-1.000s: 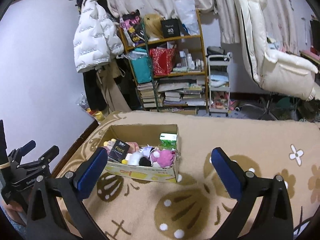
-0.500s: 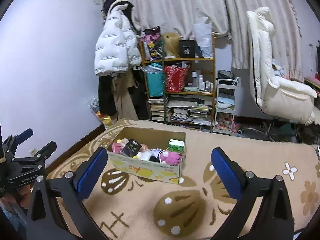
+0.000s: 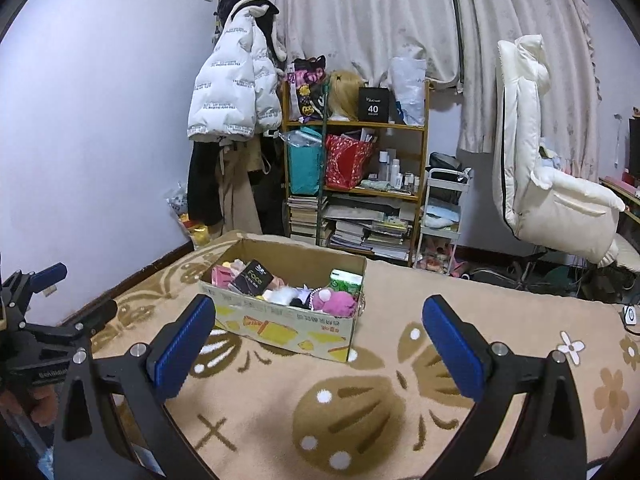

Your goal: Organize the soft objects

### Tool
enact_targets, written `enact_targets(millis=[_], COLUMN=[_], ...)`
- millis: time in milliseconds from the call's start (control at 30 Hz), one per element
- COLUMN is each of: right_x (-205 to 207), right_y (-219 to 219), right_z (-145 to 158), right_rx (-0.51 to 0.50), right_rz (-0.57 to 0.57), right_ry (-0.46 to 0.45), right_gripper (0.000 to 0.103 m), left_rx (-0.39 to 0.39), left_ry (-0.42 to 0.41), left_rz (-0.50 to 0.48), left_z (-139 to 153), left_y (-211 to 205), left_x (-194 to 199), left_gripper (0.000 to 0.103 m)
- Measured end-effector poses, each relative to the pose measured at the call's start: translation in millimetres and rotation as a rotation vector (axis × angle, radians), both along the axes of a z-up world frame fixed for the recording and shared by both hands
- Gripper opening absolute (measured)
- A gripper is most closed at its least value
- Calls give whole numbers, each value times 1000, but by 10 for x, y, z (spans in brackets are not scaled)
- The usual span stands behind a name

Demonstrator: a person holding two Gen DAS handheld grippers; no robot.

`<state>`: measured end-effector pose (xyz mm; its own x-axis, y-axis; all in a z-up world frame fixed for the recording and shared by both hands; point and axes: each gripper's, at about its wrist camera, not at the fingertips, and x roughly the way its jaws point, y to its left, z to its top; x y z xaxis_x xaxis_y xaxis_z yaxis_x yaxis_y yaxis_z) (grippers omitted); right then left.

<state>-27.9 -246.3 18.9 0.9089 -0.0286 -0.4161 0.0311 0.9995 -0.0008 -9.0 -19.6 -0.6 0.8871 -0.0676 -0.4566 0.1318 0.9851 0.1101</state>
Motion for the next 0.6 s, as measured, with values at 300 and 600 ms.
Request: enact_targets(millis=[300,600], right_x=[98,92], right_y=[-98,-42], right_z=[-122,-108], right_rx=[28,-12], right_rz=[-19,-19], right_ry=[29,14], right_gripper=[103,103], left_rx=[-53,-48], left_ry=[43,59], left_rz=[22,17], left_z=[-87,-129], left_y=[126,124], left_x=[91,134], left_gripper=[103,103])
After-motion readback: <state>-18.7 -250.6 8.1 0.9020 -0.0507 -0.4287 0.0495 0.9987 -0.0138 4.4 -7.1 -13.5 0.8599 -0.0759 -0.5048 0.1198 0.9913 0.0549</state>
